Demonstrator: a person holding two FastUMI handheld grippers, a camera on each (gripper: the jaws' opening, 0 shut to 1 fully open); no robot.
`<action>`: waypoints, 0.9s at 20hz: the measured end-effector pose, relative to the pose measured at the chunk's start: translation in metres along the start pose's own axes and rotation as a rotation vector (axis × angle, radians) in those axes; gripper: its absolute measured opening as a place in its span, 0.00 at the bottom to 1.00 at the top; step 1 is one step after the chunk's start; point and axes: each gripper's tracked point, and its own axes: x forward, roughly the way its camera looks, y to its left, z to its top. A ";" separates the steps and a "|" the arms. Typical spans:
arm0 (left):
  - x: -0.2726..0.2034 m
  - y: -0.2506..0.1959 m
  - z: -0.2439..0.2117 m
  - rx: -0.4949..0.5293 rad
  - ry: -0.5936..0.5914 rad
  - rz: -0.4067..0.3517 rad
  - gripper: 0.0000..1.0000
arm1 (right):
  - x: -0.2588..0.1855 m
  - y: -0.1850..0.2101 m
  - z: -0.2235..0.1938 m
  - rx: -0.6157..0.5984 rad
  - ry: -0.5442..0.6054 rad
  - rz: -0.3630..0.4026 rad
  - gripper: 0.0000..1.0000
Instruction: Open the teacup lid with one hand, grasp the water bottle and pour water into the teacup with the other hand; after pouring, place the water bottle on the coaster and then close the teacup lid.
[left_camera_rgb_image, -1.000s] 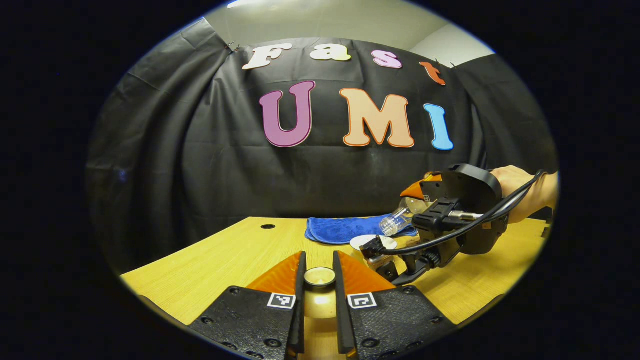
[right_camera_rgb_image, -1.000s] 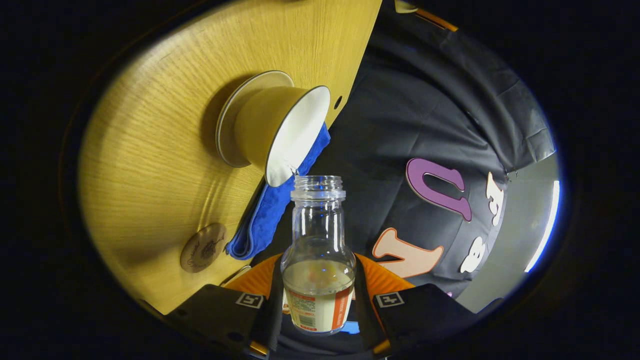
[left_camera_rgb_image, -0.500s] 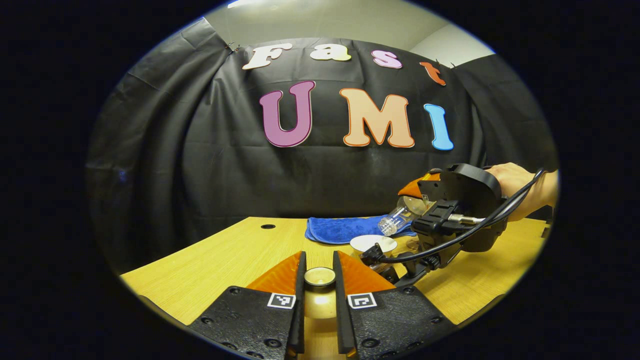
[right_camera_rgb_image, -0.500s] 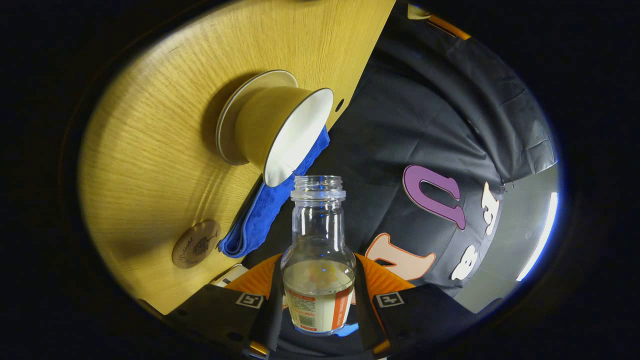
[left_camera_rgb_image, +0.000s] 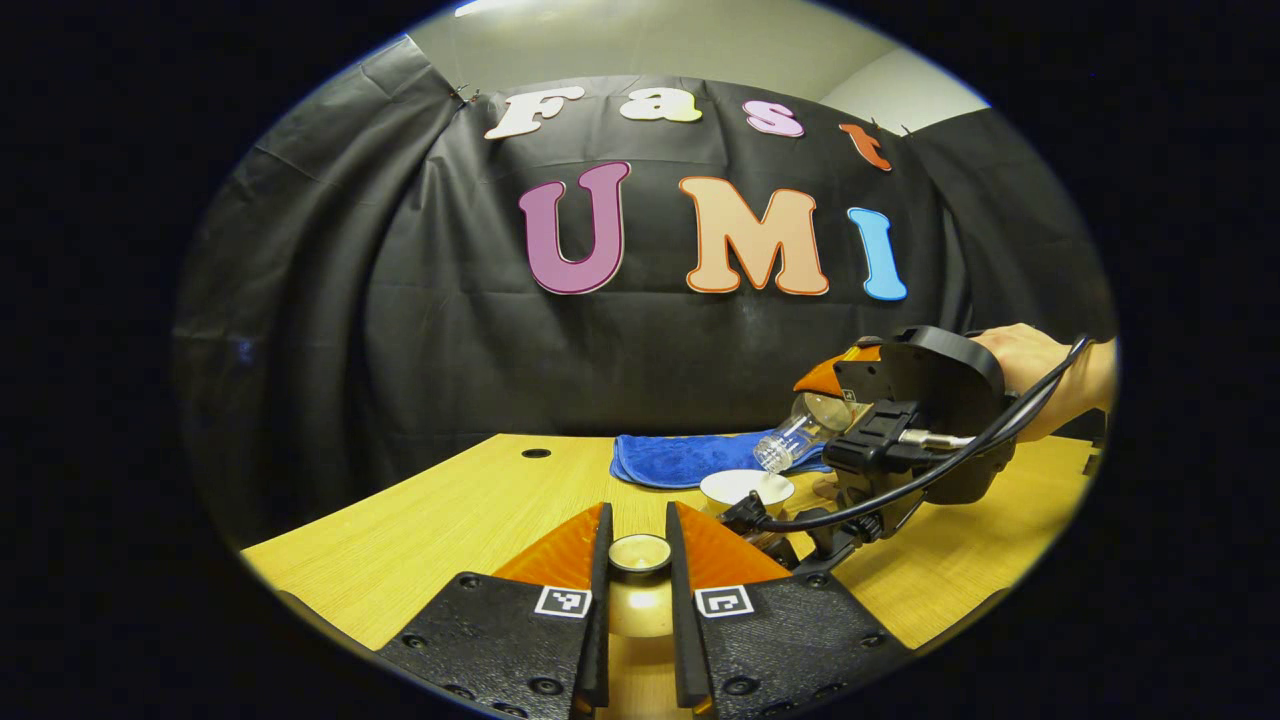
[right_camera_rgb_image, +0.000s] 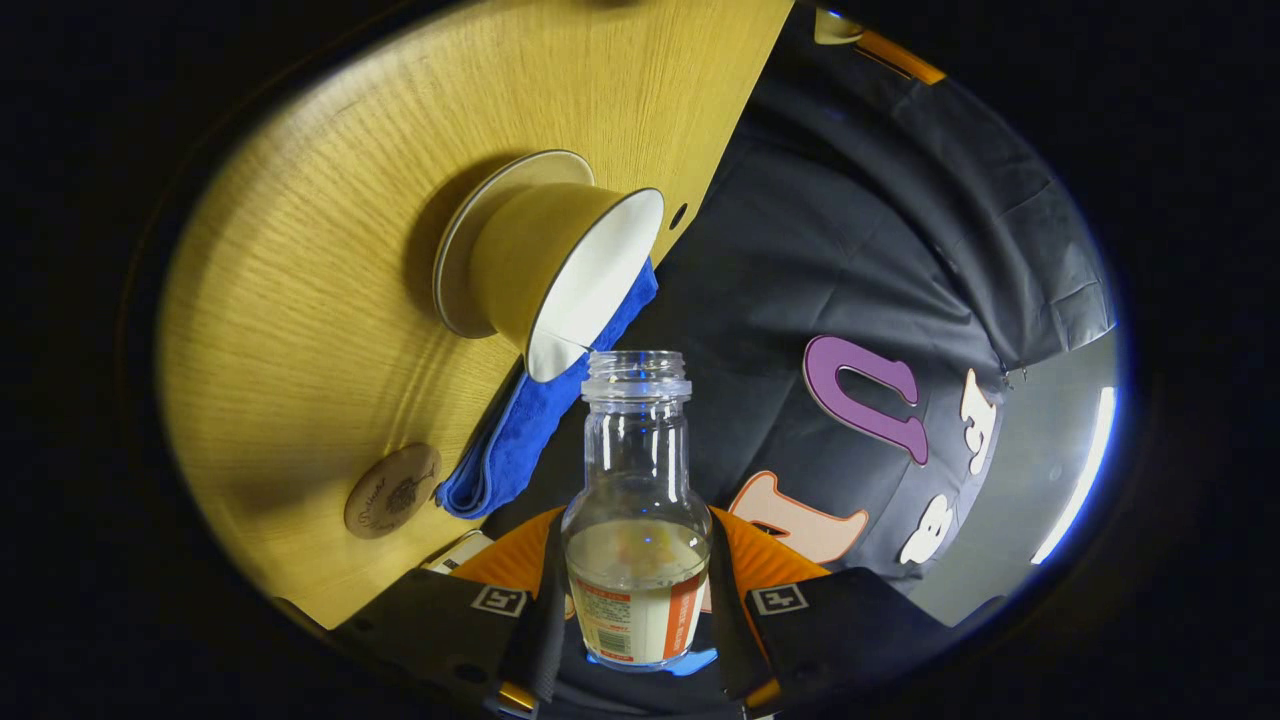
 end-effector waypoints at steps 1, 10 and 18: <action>0.000 0.000 0.000 0.000 -0.001 0.000 0.23 | 0.000 0.001 0.000 0.018 -0.001 0.012 0.66; 0.001 0.002 0.000 0.002 -0.002 0.006 0.23 | -0.001 0.015 0.003 0.212 -0.014 0.101 0.66; 0.001 0.001 0.000 0.001 -0.001 0.006 0.23 | -0.011 0.022 0.005 0.437 -0.029 0.162 0.65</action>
